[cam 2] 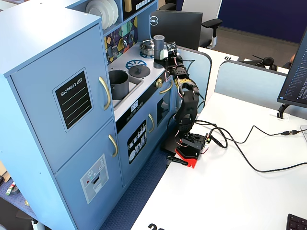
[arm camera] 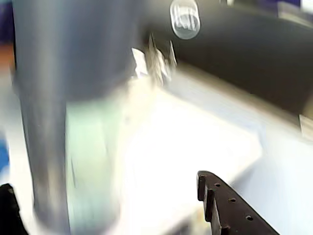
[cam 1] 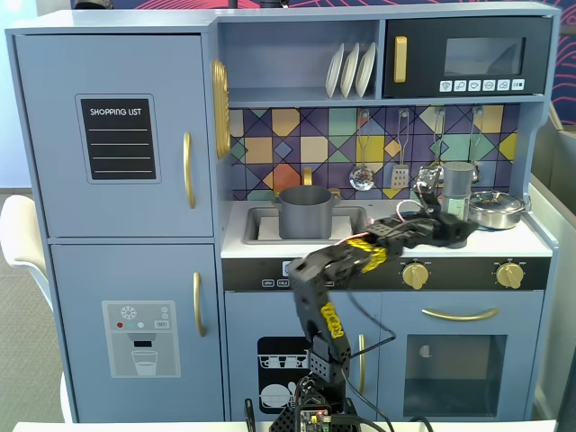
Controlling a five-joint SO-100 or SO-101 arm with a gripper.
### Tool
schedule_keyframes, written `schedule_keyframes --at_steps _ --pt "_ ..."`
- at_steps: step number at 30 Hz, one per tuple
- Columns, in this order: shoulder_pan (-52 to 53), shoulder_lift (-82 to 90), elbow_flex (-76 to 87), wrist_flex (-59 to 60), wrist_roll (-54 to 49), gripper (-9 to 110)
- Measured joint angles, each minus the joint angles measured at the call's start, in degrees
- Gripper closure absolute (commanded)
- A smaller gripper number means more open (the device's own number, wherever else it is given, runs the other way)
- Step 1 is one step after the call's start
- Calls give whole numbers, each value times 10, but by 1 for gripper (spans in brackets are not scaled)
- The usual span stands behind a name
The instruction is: Put salt in the gray recipient
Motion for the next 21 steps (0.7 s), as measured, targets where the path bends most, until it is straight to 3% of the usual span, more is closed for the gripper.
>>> schedule_keyframes --at_steps 3,8,11,16,21 --pt "-8 146 61 195 4 99" --pt "-153 404 126 526 2 101" --pt "-291 520 171 642 13 101" --pt "-477 618 309 691 44 101" --pt "-540 660 478 636 52 101"
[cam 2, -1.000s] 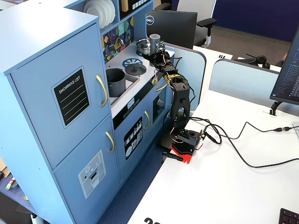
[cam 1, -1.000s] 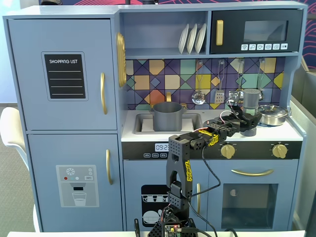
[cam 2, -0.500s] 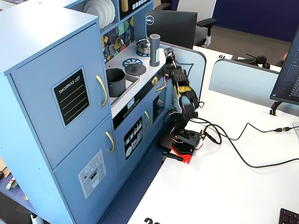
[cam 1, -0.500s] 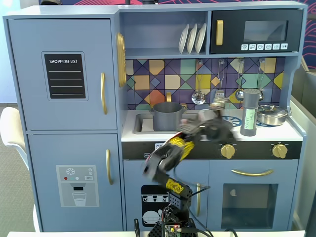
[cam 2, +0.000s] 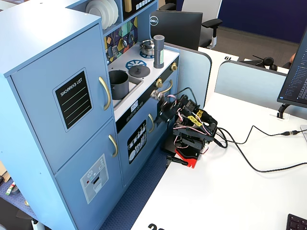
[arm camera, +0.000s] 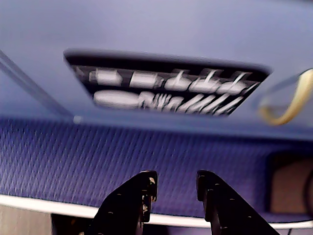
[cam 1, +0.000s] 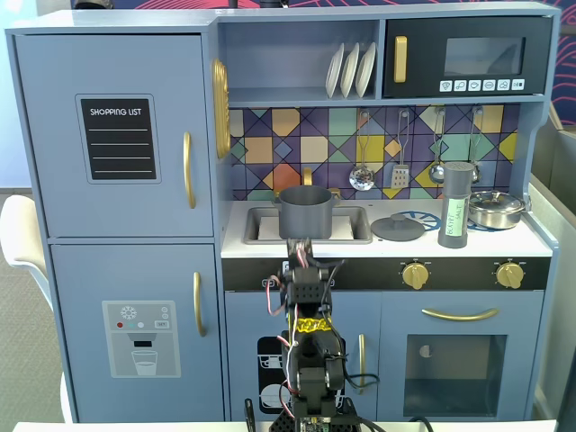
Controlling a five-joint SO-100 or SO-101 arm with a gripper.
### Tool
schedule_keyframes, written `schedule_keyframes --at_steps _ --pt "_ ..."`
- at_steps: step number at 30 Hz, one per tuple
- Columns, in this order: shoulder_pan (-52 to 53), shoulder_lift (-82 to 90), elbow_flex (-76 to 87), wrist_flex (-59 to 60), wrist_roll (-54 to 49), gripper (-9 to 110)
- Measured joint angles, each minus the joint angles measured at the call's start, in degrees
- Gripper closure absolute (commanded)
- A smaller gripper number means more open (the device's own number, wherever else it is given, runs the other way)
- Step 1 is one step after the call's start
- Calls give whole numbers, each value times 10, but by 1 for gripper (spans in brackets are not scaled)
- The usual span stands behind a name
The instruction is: Put salt in the gray recipient
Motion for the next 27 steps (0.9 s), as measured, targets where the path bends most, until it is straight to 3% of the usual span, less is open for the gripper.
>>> schedule_keyframes --at_steps 10,27 --pt "-16 12 180 -73 12 101" --pt "-13 12 185 -32 -6 99"
